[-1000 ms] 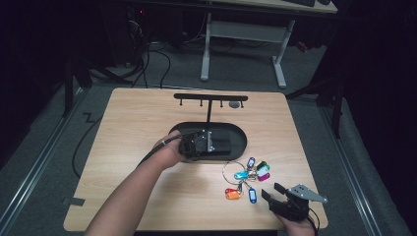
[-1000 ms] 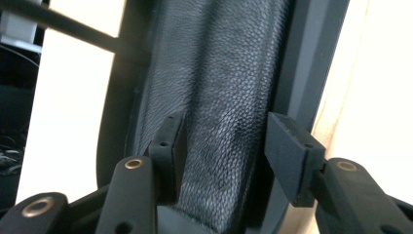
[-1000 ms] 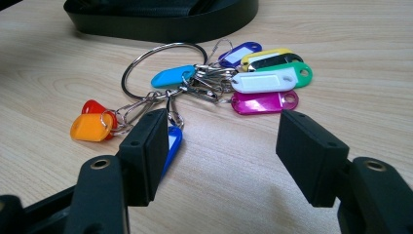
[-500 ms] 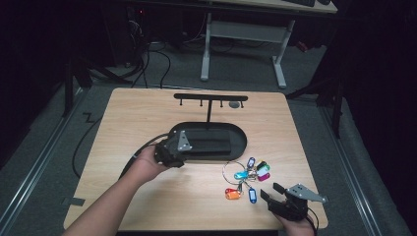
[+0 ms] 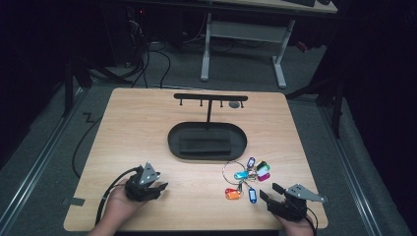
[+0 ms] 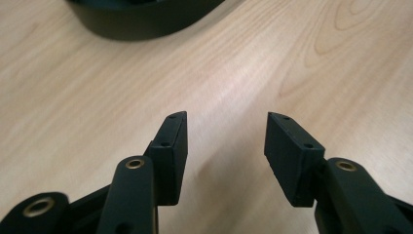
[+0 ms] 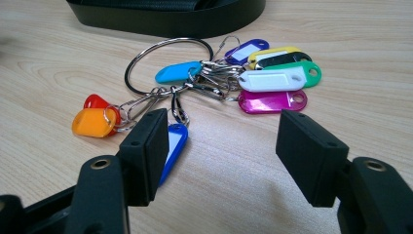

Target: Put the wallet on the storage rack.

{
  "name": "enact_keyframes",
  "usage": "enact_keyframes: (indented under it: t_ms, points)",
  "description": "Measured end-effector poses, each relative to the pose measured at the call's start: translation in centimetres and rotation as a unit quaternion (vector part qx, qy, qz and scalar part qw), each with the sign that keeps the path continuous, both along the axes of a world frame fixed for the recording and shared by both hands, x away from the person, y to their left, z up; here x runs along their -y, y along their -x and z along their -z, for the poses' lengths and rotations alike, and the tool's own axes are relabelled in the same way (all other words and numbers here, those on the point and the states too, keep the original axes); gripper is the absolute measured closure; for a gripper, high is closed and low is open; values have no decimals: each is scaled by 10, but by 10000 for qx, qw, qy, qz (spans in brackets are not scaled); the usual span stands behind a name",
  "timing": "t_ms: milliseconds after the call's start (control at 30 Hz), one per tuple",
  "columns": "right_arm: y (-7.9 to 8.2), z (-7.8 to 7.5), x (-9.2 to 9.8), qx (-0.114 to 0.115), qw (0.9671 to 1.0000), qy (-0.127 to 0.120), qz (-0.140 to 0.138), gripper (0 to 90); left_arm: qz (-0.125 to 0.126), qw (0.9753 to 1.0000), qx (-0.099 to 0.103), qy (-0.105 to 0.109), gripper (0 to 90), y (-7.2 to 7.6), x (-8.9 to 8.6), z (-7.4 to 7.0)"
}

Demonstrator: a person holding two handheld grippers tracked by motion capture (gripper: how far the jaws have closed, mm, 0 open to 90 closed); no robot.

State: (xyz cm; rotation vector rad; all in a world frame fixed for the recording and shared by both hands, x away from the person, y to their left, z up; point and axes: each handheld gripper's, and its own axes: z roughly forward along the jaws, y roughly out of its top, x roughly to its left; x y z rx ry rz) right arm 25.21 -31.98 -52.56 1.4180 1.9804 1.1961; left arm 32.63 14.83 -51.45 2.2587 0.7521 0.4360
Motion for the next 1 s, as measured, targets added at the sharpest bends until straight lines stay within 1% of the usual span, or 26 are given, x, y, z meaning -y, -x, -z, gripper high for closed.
enact_keyframes:
  t_ms: [67,100,133,167,233,267,300,333,467,500,533,567,633,667,700,733,767,800,833,900,933,1000]
  points:
    - [0,0,0,-3,10000,4,-15,370,-172,9997,107,167,505,14,-8,3]
    - [0,0,-1,-11,10000,-6,-25,372,-249,9992,112,292,504,20,-12,4]
    - [0,0,-1,-18,10000,-21,-51,378,-288,9988,34,404,508,24,-15,3]
    - [-1,0,-1,-63,9999,-44,-66,378,-316,9985,-29,454,506,26,-17,1]
    - [-1,-2,-2,-140,9998,-110,-34,375,-283,9983,-5,506,485,28,-18,-2]
    - [-2,-3,-2,-170,9997,-160,-66,379,-244,9984,-3,512,483,29,-18,-3]
    - [-3,-6,-4,-177,9997,-158,-84,379,-226,9986,14,483,475,28,-18,-3]
    - [-3,-8,-7,-182,9998,-95,-50,381,-219,9986,15,486,471,27,-20,-3]
    - [-12,-23,-22,-266,9995,65,-170,419,-201,9963,-141,824,482,26,-29,-4]
    - [-15,-26,-27,-324,9992,103,-227,424,-173,9961,-141,855,486,26,-31,-5]
    - [-19,-29,-33,-371,9985,257,-314,437,-136,9959,-134,886,488,26,-33,-6]
    - [-23,-31,-39,-427,9970,528,-364,442,-103,9955,-139,933,487,26,-34,-7]
    - [-34,-37,-49,-664,9940,713,-502,456,-86,9942,-272,1034,463,25,-38,-7]
    - [-39,-40,-53,-741,9922,820,-570,462,-69,9936,-307,1084,455,25,-39,-6]
    - [-45,-43,-58,-822,9902,950,-610,469,-42,9940,-299,1047,450,25,-40,-5]
    - [-51,-47,-62,-909,9878,1065,-684,475,-29,9949,-255,971,446,26,-40,-4]
    - [-57,-50,-67,-1001,9855,1151,-738,476,-42,9958,-147,897,449,28,-40,-4]
    - [-63,-53,-71,-1088,9831,1234,-799,477,-38,9963,-63,862,459,30,-41,-4]
    - [-70,-56,-76,-1175,9800,1344,-885,477,-35,9960,-40,895,465,31,-43,-5]
    - [-82,-59,-86,-1376,9723,1594,-1017,477,-19,9951,-81,990,464,33,-46,-6]
    - [-88,-60,-91,-1513,9682,1699,-1041,474,-24,9950,-75,996,462,34,-48,-6]
    - [-100,-61,-100,-1711,9590,1950,-1142,467,-42,9949,-95,1003,456,35,-50,-6]
